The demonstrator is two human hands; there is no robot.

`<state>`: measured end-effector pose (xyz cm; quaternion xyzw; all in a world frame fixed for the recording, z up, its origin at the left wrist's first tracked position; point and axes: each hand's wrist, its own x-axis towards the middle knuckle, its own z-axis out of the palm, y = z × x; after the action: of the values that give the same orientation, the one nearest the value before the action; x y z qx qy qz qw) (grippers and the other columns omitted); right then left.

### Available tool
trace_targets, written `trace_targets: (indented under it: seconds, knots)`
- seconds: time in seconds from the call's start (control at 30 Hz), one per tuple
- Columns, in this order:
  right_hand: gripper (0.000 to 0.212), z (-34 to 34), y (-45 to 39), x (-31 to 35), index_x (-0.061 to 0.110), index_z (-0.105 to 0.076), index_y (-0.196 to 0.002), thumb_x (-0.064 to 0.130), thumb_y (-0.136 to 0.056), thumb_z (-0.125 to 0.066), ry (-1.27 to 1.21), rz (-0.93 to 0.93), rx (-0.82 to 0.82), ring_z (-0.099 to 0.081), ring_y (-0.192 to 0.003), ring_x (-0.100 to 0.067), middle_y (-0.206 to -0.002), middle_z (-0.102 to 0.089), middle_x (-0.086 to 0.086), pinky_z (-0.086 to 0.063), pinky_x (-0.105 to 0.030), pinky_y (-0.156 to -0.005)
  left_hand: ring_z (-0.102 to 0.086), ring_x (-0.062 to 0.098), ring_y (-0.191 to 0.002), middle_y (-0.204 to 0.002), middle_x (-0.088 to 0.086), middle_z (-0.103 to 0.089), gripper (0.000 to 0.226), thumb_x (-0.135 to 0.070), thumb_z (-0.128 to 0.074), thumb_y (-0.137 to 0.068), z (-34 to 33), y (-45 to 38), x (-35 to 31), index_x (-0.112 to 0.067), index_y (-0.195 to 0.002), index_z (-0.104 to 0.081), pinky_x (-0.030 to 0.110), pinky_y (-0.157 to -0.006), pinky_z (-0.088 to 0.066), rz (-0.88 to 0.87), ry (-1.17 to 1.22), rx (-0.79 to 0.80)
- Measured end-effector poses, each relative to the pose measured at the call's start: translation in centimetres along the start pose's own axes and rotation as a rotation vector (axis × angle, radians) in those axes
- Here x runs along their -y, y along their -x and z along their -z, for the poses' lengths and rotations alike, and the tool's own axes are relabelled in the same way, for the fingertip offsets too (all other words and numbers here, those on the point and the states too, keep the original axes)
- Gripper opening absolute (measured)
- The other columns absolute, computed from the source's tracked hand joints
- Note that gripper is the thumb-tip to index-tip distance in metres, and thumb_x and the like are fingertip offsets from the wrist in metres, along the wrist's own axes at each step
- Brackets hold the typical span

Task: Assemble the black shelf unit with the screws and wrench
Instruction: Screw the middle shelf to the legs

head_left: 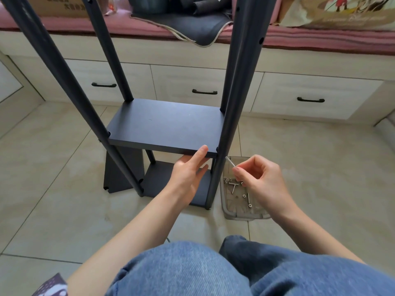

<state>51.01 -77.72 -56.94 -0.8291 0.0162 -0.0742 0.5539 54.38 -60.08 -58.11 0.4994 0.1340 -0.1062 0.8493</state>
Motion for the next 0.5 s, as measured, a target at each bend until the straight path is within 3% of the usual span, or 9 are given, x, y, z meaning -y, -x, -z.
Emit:
trace_targets:
  seconds: [0.23, 0.5]
  knots:
    - [0.016, 0.21, -0.24, 0.14, 0.019, -0.066, -0.071, 0.016, -0.083, -0.076, -0.024, -0.013, 0.006, -0.068, -0.066, -0.017, -0.070, -0.071, 0.000, -0.057, -0.042, -0.068, -0.066, 0.032, -0.116, -0.126, 0.020, -0.067, 0.044, -0.028, -0.057, -0.099, -0.33, -0.14, 0.12, 0.003, -0.130, -0.058, 0.046, -0.111, -0.044, -0.016, -0.108, 0.111]
    - [0.014, -0.01, -0.58, 0.71, 0.016, -0.066, -0.074, 0.016, -0.084, -0.076, -0.008, 0.013, 0.021, -0.069, -0.070, -0.019, -0.071, -0.071, 0.000, -0.058, -0.044, -0.071, -0.064, 0.031, -0.120, -0.131, 0.017, -0.065, 0.050, -0.033, -0.053, -0.101, -0.39, 0.00, -0.04, -0.001, -0.139, -0.051, 0.050, -0.115, -0.038, 0.001, -0.104, 0.132]
